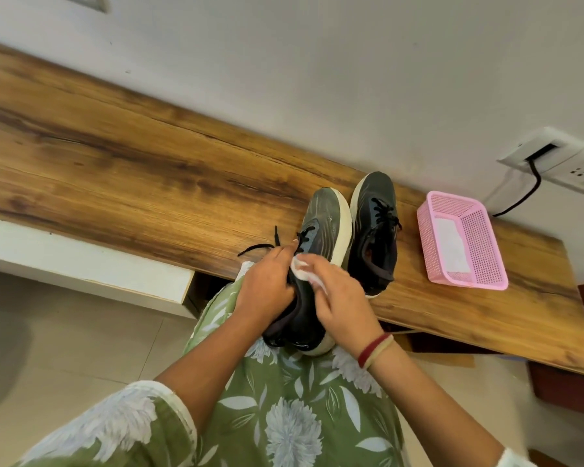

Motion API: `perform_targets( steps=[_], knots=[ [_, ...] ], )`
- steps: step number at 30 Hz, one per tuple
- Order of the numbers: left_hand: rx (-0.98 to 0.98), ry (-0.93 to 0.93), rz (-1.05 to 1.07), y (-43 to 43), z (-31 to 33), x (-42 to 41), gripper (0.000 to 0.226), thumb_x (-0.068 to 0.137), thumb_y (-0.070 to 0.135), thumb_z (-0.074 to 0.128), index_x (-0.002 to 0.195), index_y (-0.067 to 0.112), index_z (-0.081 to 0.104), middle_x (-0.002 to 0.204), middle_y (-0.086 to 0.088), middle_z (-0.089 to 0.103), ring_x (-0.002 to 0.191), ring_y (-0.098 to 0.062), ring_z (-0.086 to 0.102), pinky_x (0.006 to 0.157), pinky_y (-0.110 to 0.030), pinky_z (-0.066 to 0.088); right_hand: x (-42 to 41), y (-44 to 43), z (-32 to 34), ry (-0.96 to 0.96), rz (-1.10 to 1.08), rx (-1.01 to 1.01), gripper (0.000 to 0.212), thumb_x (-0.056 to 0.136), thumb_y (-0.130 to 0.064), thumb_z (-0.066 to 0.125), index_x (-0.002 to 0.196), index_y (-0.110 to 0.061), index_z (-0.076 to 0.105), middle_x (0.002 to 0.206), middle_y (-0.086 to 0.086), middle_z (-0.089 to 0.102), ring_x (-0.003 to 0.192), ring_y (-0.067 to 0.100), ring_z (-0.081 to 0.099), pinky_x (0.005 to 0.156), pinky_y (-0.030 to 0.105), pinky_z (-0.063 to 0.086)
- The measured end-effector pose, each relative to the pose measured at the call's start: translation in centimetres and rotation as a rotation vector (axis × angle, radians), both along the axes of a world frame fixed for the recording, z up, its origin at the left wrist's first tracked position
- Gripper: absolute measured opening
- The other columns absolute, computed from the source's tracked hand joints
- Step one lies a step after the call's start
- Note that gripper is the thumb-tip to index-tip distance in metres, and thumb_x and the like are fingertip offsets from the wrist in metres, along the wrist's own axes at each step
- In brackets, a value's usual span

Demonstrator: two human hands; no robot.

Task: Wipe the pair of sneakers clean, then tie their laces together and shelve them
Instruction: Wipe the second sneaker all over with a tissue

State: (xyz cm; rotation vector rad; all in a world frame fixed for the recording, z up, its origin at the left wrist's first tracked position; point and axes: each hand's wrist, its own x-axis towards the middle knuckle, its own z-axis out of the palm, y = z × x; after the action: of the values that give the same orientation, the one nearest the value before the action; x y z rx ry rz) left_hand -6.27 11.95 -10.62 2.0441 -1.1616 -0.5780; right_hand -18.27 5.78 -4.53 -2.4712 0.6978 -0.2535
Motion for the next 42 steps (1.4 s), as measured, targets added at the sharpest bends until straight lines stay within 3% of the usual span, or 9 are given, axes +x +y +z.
perform_targets(
  steps=[3, 7, 11, 16, 20, 23, 27, 31, 42],
  knots=[
    [-0.087, 0.099, 0.031, 0.2, -0.2, 0.0, 0.054, 0.092, 0.020, 0.058, 0.143, 0.013, 0.042, 0.135, -0.008, 0.055, 0.118, -0.023, 0.055, 0.091, -0.037, 0.048, -0.3, 1.0, 0.5, 0.007, 0.198, -0.100, 0.049, 0.086, -0.008, 0.037, 0.133, -0.019, 0.044, 0.116, 0.006, 0.062, 0.104, 0.022, 0.059, 0.086, 0.031, 0.047],
    [-0.099, 0.128, 0.069, -0.1, 0.3, -0.2, 0.068, 0.084, 0.019, 0.062, 0.146, 0.023, 0.034, 0.124, -0.006, 0.061, 0.103, -0.025, 0.060, 0.077, -0.033, 0.048, 0.3, -2.8, -0.1, -0.058, -0.086, -0.023, 0.052, 0.086, -0.002, 0.047, 0.134, -0.023, 0.044, 0.112, 0.005, 0.064, 0.085, 0.017, 0.062, 0.078, 0.033, 0.051],
    [-0.111, 0.110, 0.058, 0.1, 0.0, 0.0, 0.073, 0.084, 0.016, 0.061, 0.148, 0.027, 0.027, 0.091, -0.003, 0.060, 0.064, -0.009, 0.047, 0.052, -0.014, 0.029, -0.1, -0.8, -0.1, 0.002, 0.015, 0.002, 0.044, 0.086, 0.000, 0.047, 0.127, -0.016, 0.051, 0.122, 0.000, 0.060, 0.110, 0.012, 0.057, 0.099, 0.026, 0.043],
    [-0.095, 0.107, 0.025, -0.2, -0.5, 0.0, 0.061, 0.081, 0.014, 0.061, 0.139, 0.022, 0.044, 0.120, -0.002, 0.060, 0.102, -0.021, 0.059, 0.077, -0.034, 0.049, -0.4, -0.5, 0.4, -0.121, -0.122, 0.156, 0.033, 0.088, 0.000, 0.047, 0.113, -0.018, 0.058, 0.106, -0.014, 0.063, 0.100, -0.004, 0.057, 0.086, 0.009, 0.042],
    [-0.068, 0.080, -0.019, -0.1, -0.5, 0.1, 0.051, 0.082, 0.037, 0.053, 0.128, 0.015, 0.051, 0.114, -0.005, 0.057, 0.095, -0.023, 0.059, 0.073, -0.043, 0.051, 0.7, 1.6, 1.4, -0.122, -0.146, 0.382, 0.027, 0.092, -0.004, 0.051, 0.100, -0.025, 0.065, 0.099, -0.014, 0.065, 0.093, 0.000, 0.059, 0.079, 0.015, 0.045],
    [-0.037, 0.057, -0.011, -0.6, -0.7, 0.1, 0.049, 0.085, 0.019, 0.059, 0.132, 0.021, 0.047, 0.116, -0.002, 0.054, 0.095, -0.026, 0.058, 0.073, -0.045, 0.051, 1.7, -0.4, 2.8, -0.289, -0.393, 0.649, 0.028, 0.094, -0.006, 0.049, 0.092, -0.027, 0.067, 0.100, -0.005, 0.066, 0.092, 0.012, 0.059, 0.077, 0.024, 0.050],
    [-0.018, 0.024, -0.013, -1.0, -0.6, 0.4, 0.052, 0.088, 0.020, 0.056, 0.138, 0.023, 0.045, 0.123, 0.000, 0.053, 0.107, -0.025, 0.056, 0.079, -0.041, 0.049, 2.8, -4.9, 2.2, -0.245, -0.535, 0.176, 0.026, 0.093, -0.005, 0.050, 0.102, -0.021, 0.068, 0.107, -0.003, 0.066, 0.093, 0.001, 0.057, 0.085, 0.016, 0.044],
    [-0.044, -0.002, 0.000, -1.3, -0.7, 0.3, 0.052, 0.087, 0.016, 0.057, 0.138, 0.021, 0.047, 0.120, 0.000, 0.055, 0.103, -0.022, 0.057, 0.073, -0.033, 0.046, 2.2, -4.7, -0.9, 0.064, -0.250, -0.194, 0.029, 0.090, 0.000, 0.052, 0.116, -0.005, 0.065, 0.116, 0.011, 0.062, 0.107, 0.029, 0.054, 0.094, 0.033, 0.041],
    [-0.053, -0.002, -0.006, -1.4, -1.2, 0.3, 0.056, 0.084, 0.009, 0.058, 0.138, 0.022, 0.048, 0.117, 0.000, 0.057, 0.105, -0.022, 0.056, 0.078, -0.041, 0.050, 0.8, -5.6, -1.3, 0.120, -0.105, -0.421, 0.033, 0.080, 0.005, 0.059, 0.110, -0.005, 0.068, 0.101, 0.008, 0.065, 0.096, 0.028, 0.055, 0.088, 0.044, 0.049]
  ],
)
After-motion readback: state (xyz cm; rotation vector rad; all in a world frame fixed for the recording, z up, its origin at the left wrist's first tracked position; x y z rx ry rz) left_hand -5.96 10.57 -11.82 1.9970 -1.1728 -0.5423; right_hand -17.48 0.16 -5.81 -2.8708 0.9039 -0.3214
